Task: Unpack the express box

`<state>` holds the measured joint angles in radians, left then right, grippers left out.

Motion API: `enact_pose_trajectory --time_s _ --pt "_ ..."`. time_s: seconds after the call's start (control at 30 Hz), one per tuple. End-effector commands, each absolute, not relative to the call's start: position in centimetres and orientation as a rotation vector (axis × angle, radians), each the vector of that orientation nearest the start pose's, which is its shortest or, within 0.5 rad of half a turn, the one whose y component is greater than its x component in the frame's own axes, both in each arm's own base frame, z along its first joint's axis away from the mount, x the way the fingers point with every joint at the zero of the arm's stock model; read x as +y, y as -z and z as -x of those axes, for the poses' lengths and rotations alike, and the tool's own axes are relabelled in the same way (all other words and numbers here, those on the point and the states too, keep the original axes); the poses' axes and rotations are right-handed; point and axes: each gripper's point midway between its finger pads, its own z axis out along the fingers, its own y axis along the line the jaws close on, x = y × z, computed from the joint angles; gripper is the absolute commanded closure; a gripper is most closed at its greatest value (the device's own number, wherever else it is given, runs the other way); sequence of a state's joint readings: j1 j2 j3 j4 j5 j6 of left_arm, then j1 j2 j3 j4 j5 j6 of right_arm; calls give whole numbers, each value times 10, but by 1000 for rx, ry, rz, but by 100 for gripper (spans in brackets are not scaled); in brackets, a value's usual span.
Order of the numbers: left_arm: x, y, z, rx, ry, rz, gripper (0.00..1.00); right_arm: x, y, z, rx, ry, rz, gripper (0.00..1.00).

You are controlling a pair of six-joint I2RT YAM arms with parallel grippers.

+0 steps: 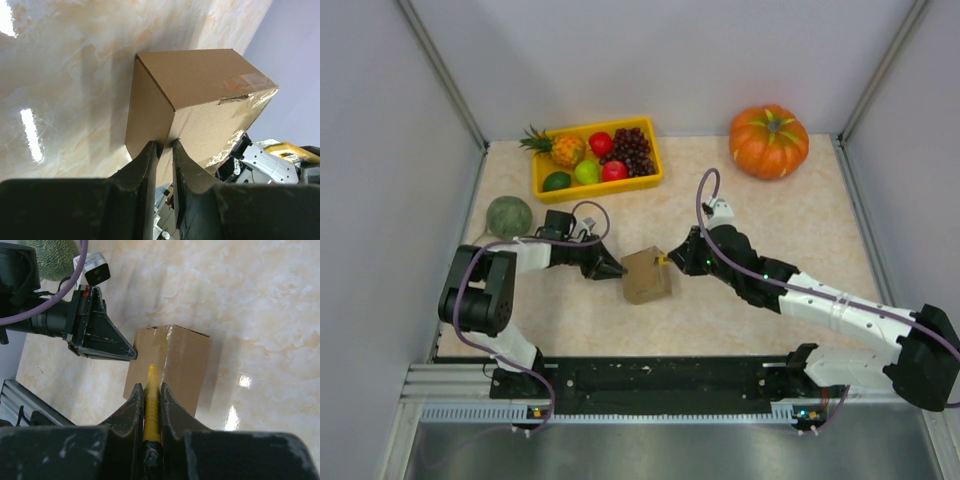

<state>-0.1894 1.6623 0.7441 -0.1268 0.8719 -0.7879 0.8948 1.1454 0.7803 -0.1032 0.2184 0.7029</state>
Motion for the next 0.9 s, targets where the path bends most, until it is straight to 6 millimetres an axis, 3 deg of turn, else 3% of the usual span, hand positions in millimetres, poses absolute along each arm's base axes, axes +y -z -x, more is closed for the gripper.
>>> enact_pose_trajectory --time_s 0.0,0.27,0.53,0.73,0.87 --pt "-171 -9 -256 2842 1042 604 83 301 -219 -244 2033 -863 86 100" --pt "-158 0 -255 2887 902 627 84 313 -215 -246 2055 -856 112 100" --pt "-159 -1 -255 2889 908 627 84 308 -236 -245 2009 -845 106 100" --pt "-155 -23 -270 2826 865 586 83 299 -247 -235 1983 -849 136 100" --pt "-146 -59 -290 2731 775 539 81 314 -246 -208 1945 -885 358 100"
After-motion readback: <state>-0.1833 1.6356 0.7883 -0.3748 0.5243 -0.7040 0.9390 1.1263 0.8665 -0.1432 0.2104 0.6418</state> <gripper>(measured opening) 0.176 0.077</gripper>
